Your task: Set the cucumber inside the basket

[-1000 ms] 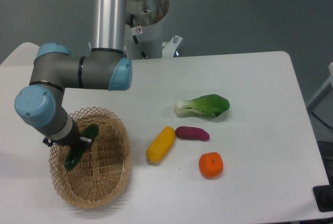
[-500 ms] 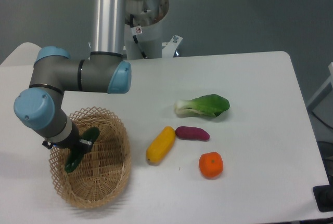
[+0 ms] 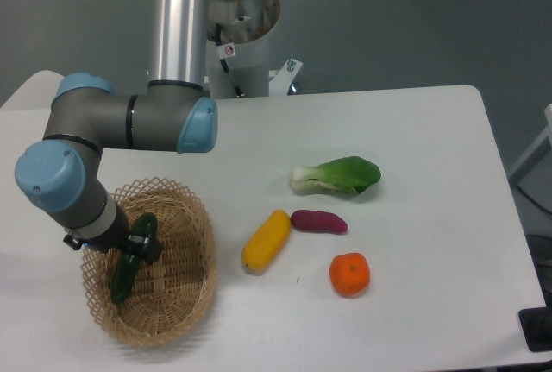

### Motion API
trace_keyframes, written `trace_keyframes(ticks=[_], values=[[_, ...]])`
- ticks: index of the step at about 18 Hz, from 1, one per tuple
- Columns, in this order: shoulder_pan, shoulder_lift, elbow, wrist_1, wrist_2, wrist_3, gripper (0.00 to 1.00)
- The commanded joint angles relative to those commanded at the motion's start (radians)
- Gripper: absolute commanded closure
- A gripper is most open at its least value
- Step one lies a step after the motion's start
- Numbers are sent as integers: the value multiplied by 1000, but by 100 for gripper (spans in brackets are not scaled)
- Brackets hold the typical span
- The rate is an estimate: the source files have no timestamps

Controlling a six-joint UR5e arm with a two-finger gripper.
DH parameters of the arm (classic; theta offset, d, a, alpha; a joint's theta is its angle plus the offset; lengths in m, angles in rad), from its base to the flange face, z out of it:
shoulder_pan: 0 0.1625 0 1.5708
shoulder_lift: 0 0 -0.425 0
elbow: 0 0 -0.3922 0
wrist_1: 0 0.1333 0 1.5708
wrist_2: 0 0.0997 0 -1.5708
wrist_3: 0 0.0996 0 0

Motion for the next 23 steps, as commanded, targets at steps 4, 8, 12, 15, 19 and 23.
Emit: trace_keyframes(ticks=[4,8,12,15,19,23], values=[[98,61,12,-8,-11,188,0],[193,101,14,-9,-21,400,0],[296,124,12,-17,-35,645,0],[368,141,11,-18,-69,810,0],[440,155,2,-18,-74,1037,0],[486,161,2,-17,-87,1212,0]])
